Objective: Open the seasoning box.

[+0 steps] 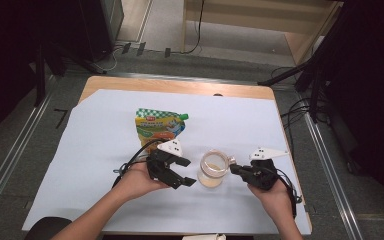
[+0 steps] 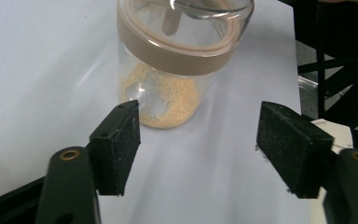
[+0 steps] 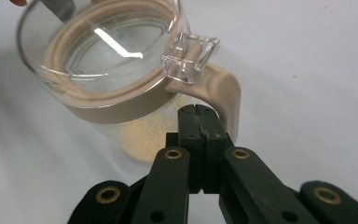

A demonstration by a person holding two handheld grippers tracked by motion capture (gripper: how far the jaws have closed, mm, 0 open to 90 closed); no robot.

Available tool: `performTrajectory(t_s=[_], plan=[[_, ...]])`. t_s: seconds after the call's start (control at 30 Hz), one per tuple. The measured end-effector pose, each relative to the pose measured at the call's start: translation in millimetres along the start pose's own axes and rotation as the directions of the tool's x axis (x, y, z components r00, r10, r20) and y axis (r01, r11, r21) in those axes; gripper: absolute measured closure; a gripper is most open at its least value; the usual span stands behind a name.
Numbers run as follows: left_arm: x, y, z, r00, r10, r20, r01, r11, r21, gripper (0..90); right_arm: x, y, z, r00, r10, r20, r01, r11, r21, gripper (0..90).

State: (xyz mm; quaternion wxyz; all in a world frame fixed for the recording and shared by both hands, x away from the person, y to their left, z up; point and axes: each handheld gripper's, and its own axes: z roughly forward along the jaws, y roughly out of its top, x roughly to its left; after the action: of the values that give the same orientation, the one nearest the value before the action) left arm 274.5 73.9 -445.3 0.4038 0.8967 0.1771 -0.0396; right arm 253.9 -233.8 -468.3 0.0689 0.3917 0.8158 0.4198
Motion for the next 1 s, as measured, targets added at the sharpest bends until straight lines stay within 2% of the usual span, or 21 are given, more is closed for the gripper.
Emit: performTrajectory(t_s=[0.17,0.33,0.47,0.57,0.7,0.87,0.97,1.0], plan=[[-1.2,6.4,4.7,0.9998,0.002,-0.019,-0.002,1.0,0.0,20.2,0.0,-2.5,-15.0,0.9995,0.022,0.022,-0.021,0.9992,-0.033,90.0],[2.8,17.3,13.5,0.9997,0.016,-0.018,-0.016,0.9999,-0.004,15.6,-4.0,-3.1,-13.0,0.9982,0.045,0.04,-0.044,0.9986,-0.03,90.0],[7.4,23.7,21.6,1.0,-0.004,0.004,0.004,1.0,-0.001,13.6,-6.9,-3.2,-11.1,0.9971,0.064,0.042,-0.062,0.9976,-0.03,90.0],[8.0,26.9,26.5,1.0,0.0,-0.009,0.0,1.0,0.002,12.1,-7.4,-2.7,-13.7,0.9971,0.067,0.037,-0.066,0.9971,-0.038,90.0],[7.3,31.5,32.2,0.9997,0.018,-0.017,-0.017,0.9997,0.02,11.3,-9.4,-1.8,-18.8,0.995,0.079,0.061,-0.075,0.9952,-0.063,90.0],[7.3,33.5,40.8,0.9978,0.052,-0.041,-0.051,0.9977,0.046,13.8,-14.9,1.8,-6.5,0.9945,0.082,0.065,-0.079,0.996,-0.041,90.0],[6.5,32.4,46.8,0.9973,0.061,-0.041,-0.058,0.9968,0.054,14.4,-15.0,5.7,-0.9,0.9957,0.048,0.079,-0.045,0.9985,-0.032,90.0],[6.1,32.4,48.8,0.9968,0.068,-0.043,-0.065,0.9964,0.054,14.4,-16.7,7.1,0.8,0.996,0.05,0.074,-0.048,0.9984,-0.03,90.0]])
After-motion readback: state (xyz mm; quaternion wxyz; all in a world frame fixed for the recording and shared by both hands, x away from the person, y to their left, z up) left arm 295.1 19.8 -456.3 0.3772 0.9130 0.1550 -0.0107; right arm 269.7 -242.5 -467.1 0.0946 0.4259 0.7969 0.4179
